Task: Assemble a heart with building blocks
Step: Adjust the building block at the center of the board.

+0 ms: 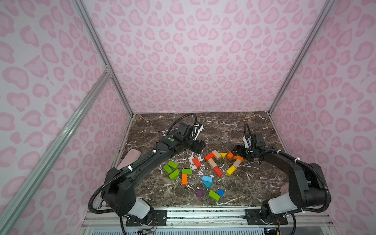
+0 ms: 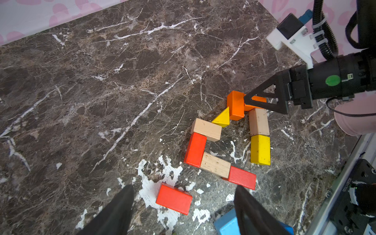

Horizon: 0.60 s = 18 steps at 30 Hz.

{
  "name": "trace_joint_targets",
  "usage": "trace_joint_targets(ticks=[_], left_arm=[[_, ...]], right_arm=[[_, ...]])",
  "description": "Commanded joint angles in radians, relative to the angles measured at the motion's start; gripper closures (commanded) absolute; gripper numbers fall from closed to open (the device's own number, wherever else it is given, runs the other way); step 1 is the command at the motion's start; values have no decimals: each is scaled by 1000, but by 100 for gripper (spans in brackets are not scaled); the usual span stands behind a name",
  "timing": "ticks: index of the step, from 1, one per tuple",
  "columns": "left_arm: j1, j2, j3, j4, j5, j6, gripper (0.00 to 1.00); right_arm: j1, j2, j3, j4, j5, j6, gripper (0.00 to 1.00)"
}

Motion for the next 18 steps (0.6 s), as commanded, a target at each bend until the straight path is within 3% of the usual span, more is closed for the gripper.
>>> trace_joint_targets(ticks=[1,14,18], left_arm=[[0,-7,0,56,5,-2,20],[0,-12,-5,57,5,-4,20],[1,-12,-4,59,8,-4,20]], right_arm=[[0,-8,-2,-3,-18,7,12],[0,-49,5,14,33,5,12],[5,-45,23,43,-6,-20,12]])
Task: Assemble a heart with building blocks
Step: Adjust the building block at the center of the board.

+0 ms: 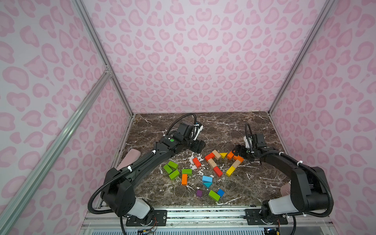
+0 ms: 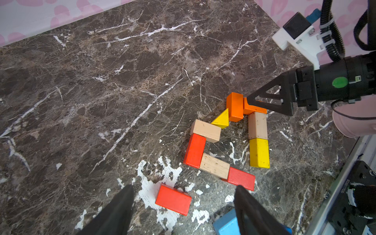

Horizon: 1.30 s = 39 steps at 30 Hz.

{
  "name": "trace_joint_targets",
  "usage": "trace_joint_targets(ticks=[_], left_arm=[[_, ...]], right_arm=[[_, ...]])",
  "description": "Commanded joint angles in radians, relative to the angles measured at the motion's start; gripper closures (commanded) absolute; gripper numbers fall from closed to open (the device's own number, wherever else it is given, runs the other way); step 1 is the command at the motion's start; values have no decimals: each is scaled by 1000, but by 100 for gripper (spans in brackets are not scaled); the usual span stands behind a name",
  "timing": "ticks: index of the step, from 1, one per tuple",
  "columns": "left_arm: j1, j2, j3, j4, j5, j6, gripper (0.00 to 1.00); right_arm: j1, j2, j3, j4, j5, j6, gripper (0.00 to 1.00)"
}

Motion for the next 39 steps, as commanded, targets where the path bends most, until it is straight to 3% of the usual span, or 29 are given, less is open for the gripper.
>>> trace_joint_targets(ticks=[1,8,17,28,39], left_arm=[[0,-8,-1,53,8,2,20],[0,-11,-3,54,2,2,20],[0,-11,-4,53,-5,3,20],[0,-11,-4,49,-17,4,20],[1,-9,-3,49,-18,5,20]], right_arm=[[11,4,28,42,-24,-36,12],[173,69,125,-23,212,-128,12],[267,168,233,-73,371,-198,5],[316,292,321,-103,452,-256,0],[318,325,321,-109,491,-259,0]])
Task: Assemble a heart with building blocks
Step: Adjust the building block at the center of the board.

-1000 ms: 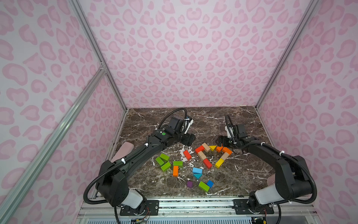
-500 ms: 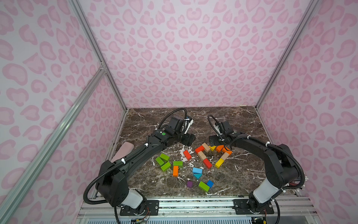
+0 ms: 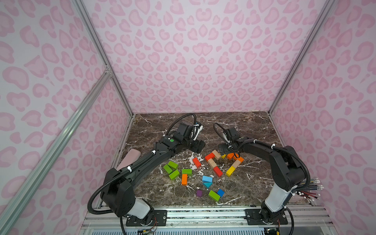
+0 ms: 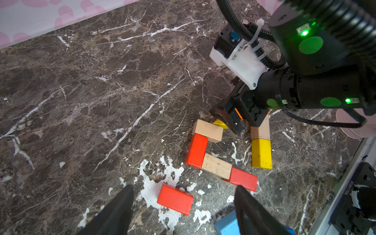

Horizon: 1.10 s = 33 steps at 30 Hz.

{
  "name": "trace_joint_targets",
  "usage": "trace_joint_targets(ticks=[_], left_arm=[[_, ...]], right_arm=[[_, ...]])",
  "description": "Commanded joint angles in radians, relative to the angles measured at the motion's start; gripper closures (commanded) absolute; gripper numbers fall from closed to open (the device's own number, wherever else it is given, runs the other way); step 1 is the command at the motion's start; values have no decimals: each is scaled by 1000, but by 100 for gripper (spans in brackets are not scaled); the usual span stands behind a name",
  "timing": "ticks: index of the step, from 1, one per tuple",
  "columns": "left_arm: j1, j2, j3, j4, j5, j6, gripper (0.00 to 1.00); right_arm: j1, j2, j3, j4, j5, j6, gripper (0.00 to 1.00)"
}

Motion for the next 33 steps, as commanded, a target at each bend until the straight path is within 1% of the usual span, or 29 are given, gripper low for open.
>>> trace_joint_targets(ticks=[1,33], left_arm=[[0,-6,1,48,-4,5,20],[0,-3,1,48,-2,2,20]], right_arm=[[-1,9,13,-5,31,-5,0],[-23,-18,-33,8,18,2,1]])
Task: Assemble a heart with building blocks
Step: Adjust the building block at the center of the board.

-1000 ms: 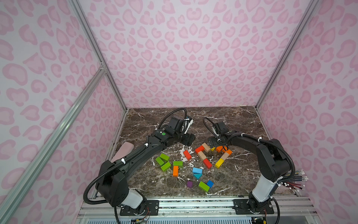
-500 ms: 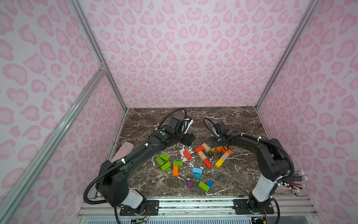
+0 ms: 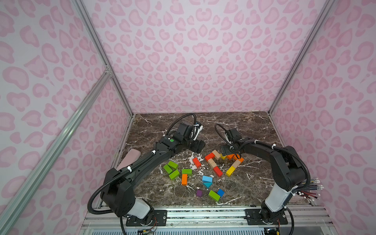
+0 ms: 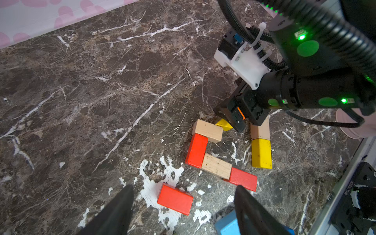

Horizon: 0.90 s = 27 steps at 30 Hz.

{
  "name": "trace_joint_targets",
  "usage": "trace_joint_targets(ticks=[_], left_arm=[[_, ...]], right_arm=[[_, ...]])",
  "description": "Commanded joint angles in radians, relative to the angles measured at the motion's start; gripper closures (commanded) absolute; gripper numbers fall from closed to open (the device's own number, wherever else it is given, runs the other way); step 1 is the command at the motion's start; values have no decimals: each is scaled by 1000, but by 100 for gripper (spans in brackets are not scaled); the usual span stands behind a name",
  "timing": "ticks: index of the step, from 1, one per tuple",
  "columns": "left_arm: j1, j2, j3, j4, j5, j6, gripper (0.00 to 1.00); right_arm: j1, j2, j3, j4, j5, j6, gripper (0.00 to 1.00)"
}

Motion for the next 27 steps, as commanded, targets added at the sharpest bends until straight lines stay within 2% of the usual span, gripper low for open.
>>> trace_joint_targets(ticks=[1,9,16,22,27], left_arm=[[0,-3,1,49,-4,3,20],[0,-3,1,52,-2,2,20],[0,-17,-1,53,-12,-3,20],[5,-34,1,50,-19,-3,20],[9,-48,0,47,-22,-4,20]], right_arm=[[-1,-10,-2,3,5,1,1],[-12,-56,12,3,8,18,1],[10,-201,-52,-11,-44,48,2],[115,-388,-190,-40,-78,145,6],[248,-534,-293,-93,-67,292,10]])
